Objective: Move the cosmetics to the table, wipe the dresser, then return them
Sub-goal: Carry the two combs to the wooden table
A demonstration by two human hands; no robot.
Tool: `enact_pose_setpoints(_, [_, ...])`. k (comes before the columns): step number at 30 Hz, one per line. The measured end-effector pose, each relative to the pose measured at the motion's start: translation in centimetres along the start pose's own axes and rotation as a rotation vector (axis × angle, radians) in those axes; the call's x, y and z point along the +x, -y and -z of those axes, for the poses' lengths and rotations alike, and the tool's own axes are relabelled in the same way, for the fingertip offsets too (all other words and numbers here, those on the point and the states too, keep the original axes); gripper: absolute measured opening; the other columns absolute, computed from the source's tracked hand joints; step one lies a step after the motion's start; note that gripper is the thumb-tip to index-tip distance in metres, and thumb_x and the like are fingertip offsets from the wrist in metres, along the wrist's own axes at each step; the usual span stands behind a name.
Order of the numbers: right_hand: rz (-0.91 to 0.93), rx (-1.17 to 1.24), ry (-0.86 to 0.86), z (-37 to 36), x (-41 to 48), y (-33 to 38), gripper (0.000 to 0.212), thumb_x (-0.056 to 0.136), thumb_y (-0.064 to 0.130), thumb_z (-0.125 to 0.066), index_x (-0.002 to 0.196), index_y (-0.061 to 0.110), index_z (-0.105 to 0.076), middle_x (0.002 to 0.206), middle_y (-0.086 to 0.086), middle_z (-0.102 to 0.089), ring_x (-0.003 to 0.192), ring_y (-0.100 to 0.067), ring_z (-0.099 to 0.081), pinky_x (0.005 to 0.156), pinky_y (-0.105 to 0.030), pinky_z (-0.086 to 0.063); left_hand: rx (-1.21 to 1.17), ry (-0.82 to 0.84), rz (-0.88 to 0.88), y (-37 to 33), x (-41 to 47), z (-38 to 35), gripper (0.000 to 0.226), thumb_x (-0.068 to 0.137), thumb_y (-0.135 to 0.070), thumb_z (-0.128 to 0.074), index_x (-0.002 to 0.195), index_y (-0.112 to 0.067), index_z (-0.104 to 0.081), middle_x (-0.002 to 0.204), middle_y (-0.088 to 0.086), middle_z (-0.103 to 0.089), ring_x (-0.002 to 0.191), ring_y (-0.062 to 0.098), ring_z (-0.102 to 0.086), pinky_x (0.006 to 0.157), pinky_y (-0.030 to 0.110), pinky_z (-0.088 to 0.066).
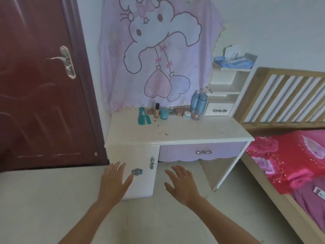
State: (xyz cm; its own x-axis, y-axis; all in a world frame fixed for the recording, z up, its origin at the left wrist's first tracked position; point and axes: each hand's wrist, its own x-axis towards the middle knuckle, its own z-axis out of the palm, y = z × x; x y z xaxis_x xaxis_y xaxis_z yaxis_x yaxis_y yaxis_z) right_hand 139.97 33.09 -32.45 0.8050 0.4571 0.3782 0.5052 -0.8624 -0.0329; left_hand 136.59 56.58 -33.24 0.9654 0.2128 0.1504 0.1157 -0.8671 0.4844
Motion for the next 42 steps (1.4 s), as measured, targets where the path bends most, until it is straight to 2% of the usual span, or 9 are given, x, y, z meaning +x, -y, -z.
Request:
enact_pose_setpoints(5, [0.038,0.040,0.012,-3.9,8.3,-1.7,0.035,0.070,0.046,-0.036,0.100,0.029,-0.044,0.085,0.007,-0.068,0.083,-0.014,-0.067,0.061,-0.023,-0.052,0.037,0.008,0.083,3.0,7.6,-1.0,0.099,0.063,-0.069,-0.007,0.135,-0.012,-0.042,0.144,0.010,-0.038,0.136,0.030,-0.023,0.108,0.044,-0.024])
enact_pose_setpoints(13, [-0.049,0.052,0.121,-8.8,20.2,-6.1,0.039,0.072,0.044,-0.037,0.094,0.026,-0.064,0.088,0.004,-0.069,0.083,-0.016,-0.068,0.060,-0.026,-0.054,0.025,0.028,0.071,3.6,21.8,-2.2,0.090,0.071,-0.066,-0.014,0.133,-0.008,-0.044,0.140,0.013,-0.042,0.133,0.032,-0.027,0.106,0.045,-0.027])
enact_pose_setpoints(18, [-0.127,0.113,0.323,-12.7,22.5,-8.8,0.040,0.071,0.044,-0.037,0.089,0.027,-0.068,0.087,0.008,-0.069,0.082,-0.013,-0.068,0.059,-0.025,-0.054,0.056,0.123,0.093,3.3,25.8,-6.8,0.097,0.064,-0.066,-0.004,0.136,-0.012,-0.040,0.144,0.010,-0.037,0.136,0.029,-0.023,0.107,0.042,-0.026])
enact_pose_setpoints(28, [-0.096,0.311,0.412,-18.6,33.4,-14.0,0.038,0.070,0.039,-0.037,0.080,0.026,-0.072,0.077,0.011,-0.068,0.068,-0.009,-0.065,0.053,-0.021,-0.051,0.055,0.143,0.291,0.7,35.1,-12.4,0.090,0.068,-0.063,-0.013,0.129,-0.007,-0.049,0.137,0.016,-0.046,0.130,0.034,-0.036,0.101,0.047,-0.035])
enact_pose_setpoints(30, [-0.083,0.358,0.423,-19.6,35.4,-14.5,0.043,0.074,0.036,-0.034,0.087,0.019,-0.071,0.082,0.005,-0.069,0.073,-0.015,-0.066,0.058,-0.026,-0.053,0.043,0.122,0.334,-0.4,36.7,-12.9,0.071,0.082,-0.056,-0.030,0.130,-0.007,-0.049,0.136,0.016,-0.047,0.128,0.034,-0.037,0.101,0.045,-0.035])
enact_pose_setpoints(33, [-0.021,0.426,0.503,-21.1,37.5,-14.0,0.045,0.090,0.031,-0.033,0.123,0.010,-0.055,0.119,-0.007,-0.058,0.109,-0.024,-0.053,0.090,-0.034,-0.043,0.026,0.134,0.407,-0.9,37.9,-14.2,0.052,0.091,-0.035,-0.049,0.135,-0.011,-0.040,0.141,0.011,-0.040,0.131,0.027,-0.032,0.106,0.037,-0.030])
enact_pose_setpoints(37, [0.011,0.506,0.508,-22.5,39.6,-13.1,0.038,0.090,0.024,-0.038,0.116,0.006,-0.058,0.112,-0.012,-0.059,0.101,-0.029,-0.056,0.084,-0.034,-0.045,0.105,0.222,0.415,-0.8,38.6,-15.3,0.053,0.093,-0.038,-0.043,0.140,-0.016,-0.031,0.145,0.004,-0.034,0.133,0.021,-0.029,0.107,0.032,-0.028])
enact_pose_setpoints(40, [-0.001,0.515,0.545,-23.7,41.1,-13.0,0.029,0.093,0.014,-0.041,0.117,0.006,-0.055,0.114,-0.012,-0.056,0.104,-0.026,-0.051,0.088,-0.031,-0.039,0.145,0.239,0.367,0.1,40.8,-15.9,0.052,0.086,-0.033,-0.058,0.132,-0.013,-0.044,0.134,0.009,-0.048,0.123,0.028,-0.045,0.096,0.039,-0.041])
enact_pose_setpoints(42, [-0.050,0.517,0.519,-24.3,41.8,-13.3,0.026,0.093,0.012,-0.041,0.111,0.005,-0.057,0.109,-0.012,-0.058,0.100,-0.027,-0.051,0.085,-0.031,-0.039,0.145,0.240,0.288,0.5,42.7,-16.8,0.049,0.065,-0.027,-0.079,0.107,-0.008,-0.061,0.101,0.012,-0.066,0.091,0.032,-0.063,0.066,0.041,-0.053])
